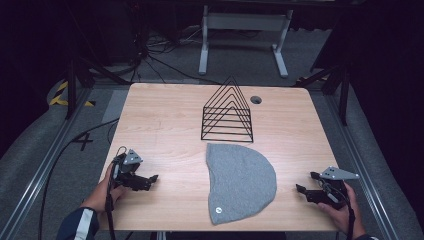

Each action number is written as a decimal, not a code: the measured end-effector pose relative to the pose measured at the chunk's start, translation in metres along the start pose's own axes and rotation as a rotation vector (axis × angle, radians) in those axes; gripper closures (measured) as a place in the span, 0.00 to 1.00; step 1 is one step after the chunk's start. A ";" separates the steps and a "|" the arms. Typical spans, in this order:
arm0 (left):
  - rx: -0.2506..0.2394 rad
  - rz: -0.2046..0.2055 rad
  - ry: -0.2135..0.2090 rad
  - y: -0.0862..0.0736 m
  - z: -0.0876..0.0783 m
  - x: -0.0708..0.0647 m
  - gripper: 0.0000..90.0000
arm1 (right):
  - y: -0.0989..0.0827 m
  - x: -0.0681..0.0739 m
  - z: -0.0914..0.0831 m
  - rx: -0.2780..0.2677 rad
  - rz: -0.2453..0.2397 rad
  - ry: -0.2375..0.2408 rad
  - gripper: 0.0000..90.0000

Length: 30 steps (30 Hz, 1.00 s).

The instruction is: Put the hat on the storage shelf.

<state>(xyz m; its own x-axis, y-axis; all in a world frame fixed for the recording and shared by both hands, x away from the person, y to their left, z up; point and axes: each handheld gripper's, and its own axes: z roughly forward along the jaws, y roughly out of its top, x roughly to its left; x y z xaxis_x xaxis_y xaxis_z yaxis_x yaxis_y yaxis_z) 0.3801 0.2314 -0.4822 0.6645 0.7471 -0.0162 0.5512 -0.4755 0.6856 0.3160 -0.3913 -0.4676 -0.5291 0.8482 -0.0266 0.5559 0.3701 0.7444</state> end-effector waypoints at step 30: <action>-0.069 0.211 -0.196 0.070 0.008 -0.024 0.39 | 0.054 0.047 -0.010 -0.057 -0.162 0.193 0.63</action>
<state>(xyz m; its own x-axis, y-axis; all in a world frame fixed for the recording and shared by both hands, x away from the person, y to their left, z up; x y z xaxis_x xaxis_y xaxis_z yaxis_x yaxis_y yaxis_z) 0.4068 0.1767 -0.4399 0.8491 0.5282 -0.0037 0.3595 -0.5728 0.7367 0.3147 -0.3355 -0.4220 -0.7240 0.6894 -0.0246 0.4200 0.4688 0.7770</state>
